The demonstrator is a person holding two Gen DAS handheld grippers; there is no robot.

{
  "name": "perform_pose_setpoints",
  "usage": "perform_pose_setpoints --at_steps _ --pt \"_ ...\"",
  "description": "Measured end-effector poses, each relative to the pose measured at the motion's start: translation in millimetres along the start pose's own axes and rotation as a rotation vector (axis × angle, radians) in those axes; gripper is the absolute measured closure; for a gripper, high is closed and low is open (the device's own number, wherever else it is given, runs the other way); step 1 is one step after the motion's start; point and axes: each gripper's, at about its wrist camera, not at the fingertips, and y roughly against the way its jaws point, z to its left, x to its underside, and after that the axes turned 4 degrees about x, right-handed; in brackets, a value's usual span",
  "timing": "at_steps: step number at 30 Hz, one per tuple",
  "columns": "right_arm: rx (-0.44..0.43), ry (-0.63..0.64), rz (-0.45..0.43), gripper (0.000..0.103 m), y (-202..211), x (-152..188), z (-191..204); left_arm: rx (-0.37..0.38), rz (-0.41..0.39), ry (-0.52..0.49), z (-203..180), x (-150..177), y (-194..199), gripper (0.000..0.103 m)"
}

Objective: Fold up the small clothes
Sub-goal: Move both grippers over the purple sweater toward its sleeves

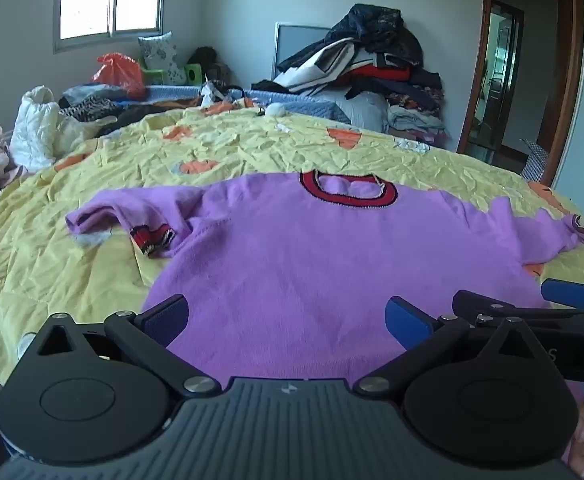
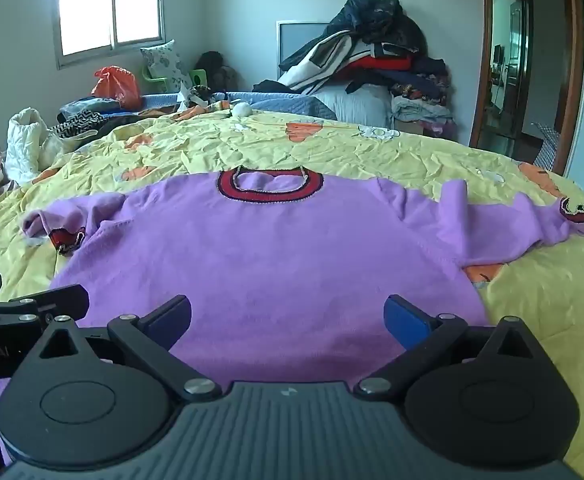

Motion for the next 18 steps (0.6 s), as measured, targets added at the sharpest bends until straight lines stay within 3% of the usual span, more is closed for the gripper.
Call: perform_pose_setpoints --at_steps 3,10,18 --pt "0.0 0.004 -0.007 0.0 3 -2 2 -0.007 -0.024 -0.001 -2 4 6 0.0" --pt "-0.014 -0.008 0.001 0.0 4 1 -7 -0.016 0.023 -0.004 -2 1 -1 0.0" --pt "-0.023 -0.011 0.015 0.0 7 0 -11 -0.034 0.02 -0.034 -9 -1 3 0.0"
